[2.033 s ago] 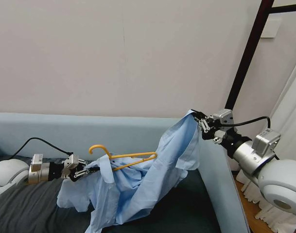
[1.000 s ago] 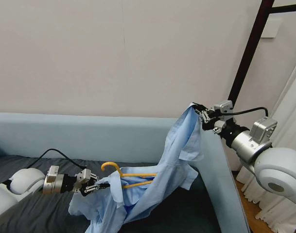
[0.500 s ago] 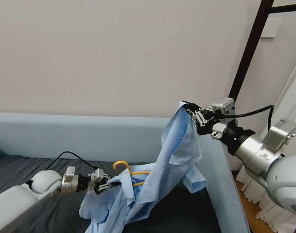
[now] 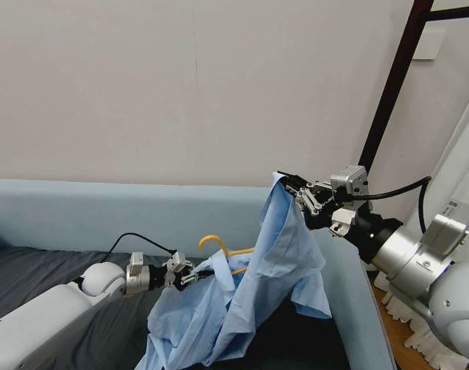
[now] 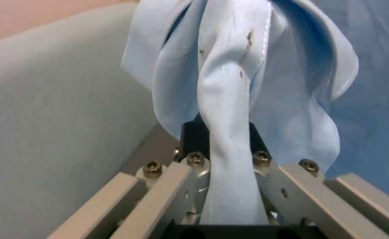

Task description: Pick up the clothes from the sofa and hang them on the clothes hanger.

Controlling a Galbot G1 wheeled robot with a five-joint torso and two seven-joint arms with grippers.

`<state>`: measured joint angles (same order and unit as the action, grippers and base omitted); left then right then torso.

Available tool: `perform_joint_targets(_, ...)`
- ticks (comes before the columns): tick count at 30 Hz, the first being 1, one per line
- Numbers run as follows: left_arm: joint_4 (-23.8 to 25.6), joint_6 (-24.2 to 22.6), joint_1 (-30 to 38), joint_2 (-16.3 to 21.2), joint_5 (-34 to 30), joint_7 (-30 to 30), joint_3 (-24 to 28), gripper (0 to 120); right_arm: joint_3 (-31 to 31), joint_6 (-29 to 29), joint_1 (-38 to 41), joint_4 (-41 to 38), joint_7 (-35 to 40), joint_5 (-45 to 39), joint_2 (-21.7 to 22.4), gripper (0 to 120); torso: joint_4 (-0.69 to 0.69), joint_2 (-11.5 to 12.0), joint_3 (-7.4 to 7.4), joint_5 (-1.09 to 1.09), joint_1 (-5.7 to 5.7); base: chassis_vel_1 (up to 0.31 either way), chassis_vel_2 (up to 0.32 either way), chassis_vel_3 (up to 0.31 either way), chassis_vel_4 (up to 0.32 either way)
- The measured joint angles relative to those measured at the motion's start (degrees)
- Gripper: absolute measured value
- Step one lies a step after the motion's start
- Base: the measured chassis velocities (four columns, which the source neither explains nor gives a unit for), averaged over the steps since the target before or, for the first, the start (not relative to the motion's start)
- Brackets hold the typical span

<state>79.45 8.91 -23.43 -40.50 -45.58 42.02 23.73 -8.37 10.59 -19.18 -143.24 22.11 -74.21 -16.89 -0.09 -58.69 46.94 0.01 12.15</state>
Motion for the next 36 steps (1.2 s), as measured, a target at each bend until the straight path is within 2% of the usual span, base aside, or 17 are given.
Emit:
perform_joint_targets(7, -2.02, -0.17, 2.13, -2.21, -1.90, -5.20, -2.22, 1, 1.66, -1.02, -6.98, -0.11, -0.25, 2.83, 1.07, 0, 0.00, 0.00, 0.00, -0.01, 0.00, 0.000, 0.000, 0.000, 0.000)
perform_joint_targets(14, -1.56, -0.24, 5.86, -2.36, -5.27, -9.59, -3.58, 1, 2.33, -1.32, -12.55, -0.07, -0.45, 6.69, 0.54, 0, -0.01, 0.00, 0.00, 0.00, 0.00, 0.000, 0.000, 0.000, 0.000)
perform_joint_targets(21, 2.36, 0.03, 8.01, 2.23, -6.66, -11.62, -4.22, 1, 3.60, -1.85, -22.60, -0.02, -3.27, 14.04, -1.53, 0, 0.01, 0.00, 0.00, -0.03, 0.00, 0.000, 0.000, 0.000, 0.000)
perform_joint_targets(22, 3.15, 0.15, 7.98, 3.32, -6.68, -11.76, -4.52, 1, 3.60, -2.00, -24.54, -0.01, -3.95, 15.45, -2.00, 0, 0.01, 0.00, 0.00, -0.02, 0.00, 0.000, 0.000, 0.000, 0.000)
perform_joint_targets(23, 5.92, 0.47, 7.11, 6.36, -6.85, -12.46, -6.01, 1, 3.29, -2.32, -29.96, 0.05, -6.07, 19.22, -4.27, 0, 0.00, -0.01, -0.01, -0.01, 0.00, 0.000, 0.000, 0.000, 0.000)
perform_joint_targets(24, 7.13, 0.59, 6.53, 7.50, -6.94, -12.74, -6.92, 1, 2.86, -2.38, -31.23, 0.05, -6.67, 20.15, -5.19, 0, 0.01, 0.00, -0.01, -0.02, 0.00, 0.000, 0.000, 0.000, 0.000)
perform_joint_targets(30, 11.32, 0.91, 3.67, 10.06, -7.19, -14.41, -10.13, 1, 1.48, -2.63, -33.57, 0.92, -8.47, 22.90, -7.62, 0, 0.01, -0.01, -0.01, -0.02, 0.00, 0.000, 0.000, 0.000, 0.000)
perform_joint_targets(34, 12.55, 1.28, 2.78, 10.19, -7.20, -15.37, -10.99, 1, 1.16, -2.64, -33.04, 1.09, -9.41, 23.25, -7.84, 0, -0.01, -0.01, -0.01, -0.02, -0.01, 0.000, 0.000, 0.000, 0.000)
perform_joint_targets(36, 12.91, 1.42, 2.35, 9.84, -7.19, -15.88, -11.58, 1, 1.14, -2.64, -32.11, 1.09, -9.99, 23.13, -7.40, 5, 0.00, -0.01, -0.01, -0.01, 0.00, 0.000, 0.000, 0.000, 0.000)
